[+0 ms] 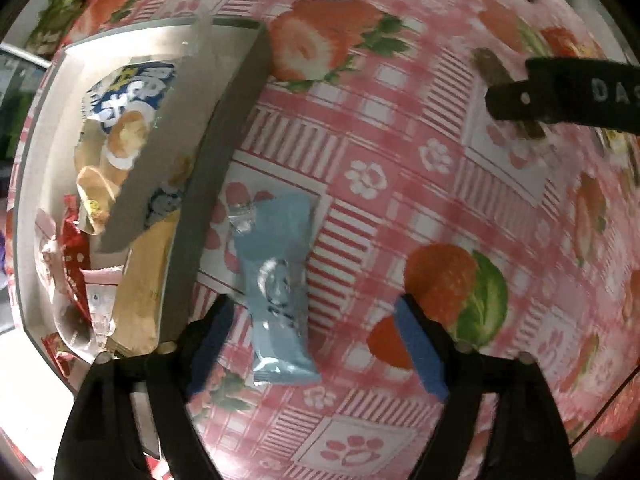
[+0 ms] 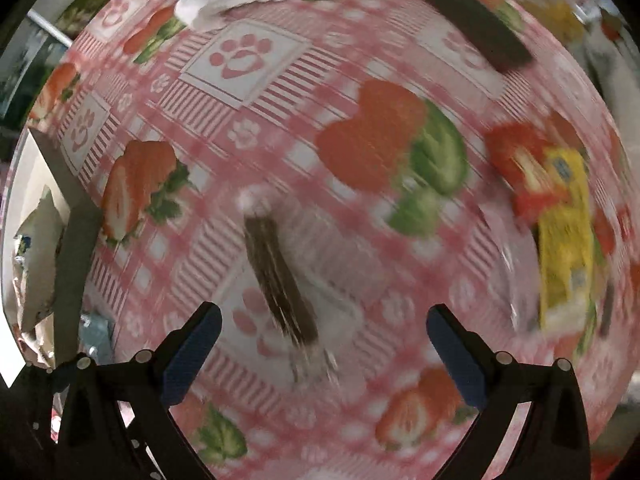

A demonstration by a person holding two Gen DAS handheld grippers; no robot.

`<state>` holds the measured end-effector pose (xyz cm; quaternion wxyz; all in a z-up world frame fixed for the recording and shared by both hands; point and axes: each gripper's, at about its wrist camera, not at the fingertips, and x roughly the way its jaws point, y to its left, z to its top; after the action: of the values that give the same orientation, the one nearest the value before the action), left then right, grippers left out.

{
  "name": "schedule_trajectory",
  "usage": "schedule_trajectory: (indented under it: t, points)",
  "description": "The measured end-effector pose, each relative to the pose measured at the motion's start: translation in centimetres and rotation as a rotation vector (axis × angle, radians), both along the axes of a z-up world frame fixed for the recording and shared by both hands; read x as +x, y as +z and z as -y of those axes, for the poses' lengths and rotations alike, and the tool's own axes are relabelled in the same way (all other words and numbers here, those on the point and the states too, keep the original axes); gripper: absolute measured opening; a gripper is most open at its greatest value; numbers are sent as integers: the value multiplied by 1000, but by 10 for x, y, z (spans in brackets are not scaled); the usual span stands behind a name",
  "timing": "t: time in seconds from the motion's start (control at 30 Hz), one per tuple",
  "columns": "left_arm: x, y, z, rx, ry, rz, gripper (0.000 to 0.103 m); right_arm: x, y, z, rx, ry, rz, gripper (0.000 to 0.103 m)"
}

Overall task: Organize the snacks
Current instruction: 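Grasp the light blue packet with the left gripper while the right grasps the brown bar, then carry the blue packet in the left gripper while the right carries the brown bar into the tray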

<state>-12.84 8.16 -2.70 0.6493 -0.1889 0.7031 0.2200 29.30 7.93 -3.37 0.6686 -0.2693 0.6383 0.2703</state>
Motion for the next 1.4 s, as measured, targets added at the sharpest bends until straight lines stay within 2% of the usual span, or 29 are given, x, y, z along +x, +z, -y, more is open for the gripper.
schedule_trajectory:
  t: [0.07,0.1,0.17,0.2,0.23,0.27,0.37,0.4,0.47,0.53,0.67,0.77,0.87,1.1,1.2,1.4]
  points:
    - [4,-2,-5,-13,22,-3,91,2,-7,-9,-17,34,6,103]
    - [6,-2,-8,-16,30,-5,92,2,-10,-12,-24,47,4,95]
    - [8,-4,-11,-19,36,-7,95,-1,-7,-14,-13,75,20,87]
    - [8,-5,-13,-22,40,-5,95,-4,-5,-15,-4,94,28,75]
    - [9,-5,-14,-33,47,2,95,-11,-1,-16,5,114,36,53]
    - [14,-7,-18,-44,50,4,95,-15,3,-14,12,126,41,43]
    - [23,-3,-18,-43,19,20,85,-17,5,-3,41,100,-15,41]
    - [29,-1,-15,-39,-5,28,77,-18,5,3,58,80,-40,40]
    - [34,5,-8,-30,-64,46,57,-19,5,27,107,4,-110,40]
    - [38,9,-4,-35,-113,53,26,-26,6,55,120,-51,-139,40]
    - [34,15,0,-106,-133,87,25,-49,6,106,133,-157,-194,40]
    - [25,30,3,-136,-164,130,25,-70,7,139,151,-236,-230,40]
    - [16,44,5,-150,-196,139,25,-91,6,164,166,-296,-269,40]
    - [-8,79,-5,-82,-231,124,25,-128,25,167,180,-313,-286,41]
    - [-35,90,-3,-43,-238,131,25,-144,33,160,193,-314,-280,41]
    - [-64,99,-26,0,-257,141,25,-163,49,111,217,-287,-246,41]
